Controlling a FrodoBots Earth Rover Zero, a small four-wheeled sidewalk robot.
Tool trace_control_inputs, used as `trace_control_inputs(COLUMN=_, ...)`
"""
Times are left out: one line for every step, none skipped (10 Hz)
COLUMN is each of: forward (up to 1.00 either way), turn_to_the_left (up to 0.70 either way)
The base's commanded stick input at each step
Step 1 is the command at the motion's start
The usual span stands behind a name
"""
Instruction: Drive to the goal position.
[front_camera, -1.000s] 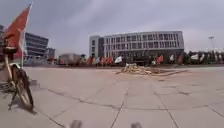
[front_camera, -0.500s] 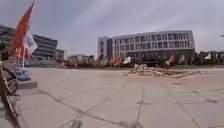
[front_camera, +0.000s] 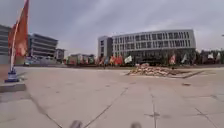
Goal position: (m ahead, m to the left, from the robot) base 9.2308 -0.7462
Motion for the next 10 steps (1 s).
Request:
trace_control_inputs(forward=1.00, turn_to_the_left=0.29)
trace_control_inputs(forward=1.00, turn_to_the_left=0.07)
trace_control_inputs(forward=1.00, turn_to_the_left=0.07)
trace_control_inputs(forward=1.00, turn_to_the_left=0.37)
trace_control_inputs(forward=1.00, turn_to_the_left=0.16)
trace_control_inputs(forward=1.00, turn_to_the_left=0.07)
trace_control_inputs(forward=1.00, turn_to_the_left=0.00)
trace_control_inputs(forward=1.00, turn_to_the_left=0.00)
trace_control_inputs(forward=1.00, turn_to_the_left=0.00)
trace_control_inputs(forward=1.00, turn_to_the_left=0.00)
